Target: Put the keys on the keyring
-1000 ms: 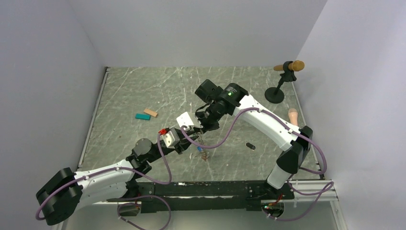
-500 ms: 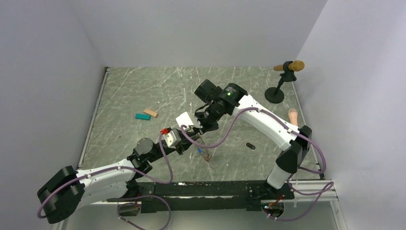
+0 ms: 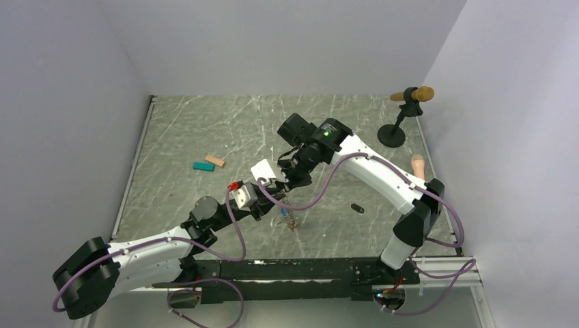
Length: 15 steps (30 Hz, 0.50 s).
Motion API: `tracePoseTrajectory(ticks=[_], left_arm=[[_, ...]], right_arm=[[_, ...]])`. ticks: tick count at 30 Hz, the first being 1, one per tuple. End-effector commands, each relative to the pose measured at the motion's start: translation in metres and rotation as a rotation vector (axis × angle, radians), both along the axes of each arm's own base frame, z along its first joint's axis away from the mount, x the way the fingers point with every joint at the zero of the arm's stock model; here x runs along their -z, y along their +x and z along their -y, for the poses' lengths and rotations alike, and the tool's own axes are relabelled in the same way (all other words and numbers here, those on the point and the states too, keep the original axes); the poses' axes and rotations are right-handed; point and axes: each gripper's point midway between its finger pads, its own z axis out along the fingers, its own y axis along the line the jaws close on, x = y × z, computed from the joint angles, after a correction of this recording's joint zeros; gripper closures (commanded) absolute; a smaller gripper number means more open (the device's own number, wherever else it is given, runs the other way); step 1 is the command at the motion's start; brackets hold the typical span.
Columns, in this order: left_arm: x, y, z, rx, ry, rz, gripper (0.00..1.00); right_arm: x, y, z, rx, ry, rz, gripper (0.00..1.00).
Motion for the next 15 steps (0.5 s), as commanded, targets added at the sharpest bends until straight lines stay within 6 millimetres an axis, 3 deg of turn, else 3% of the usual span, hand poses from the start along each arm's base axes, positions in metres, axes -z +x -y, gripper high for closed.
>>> tracePoseTrajectory(ticks=[1,5,15], left_arm=[[-0.0327,-0.0015,-0.0011,0.000,-0.092,0.032,0.68],[-0.0304,-0.0014,-0.0074,-0.023,-0.095,0.031,0.61],[-0.0288,-0.0039,-0.0011,0.010,-0.087,0.020,0.63]], right_arm=[[-0.0229,0.0043,-0.0109,0.005,0.086,0.021,1.00],[-0.0236,0.0058,-0.0100,0.011,0.090,0.021,1.00],[-0.0259,0.0045,-0.0110,0.008,0.098,0.013,1.00]])
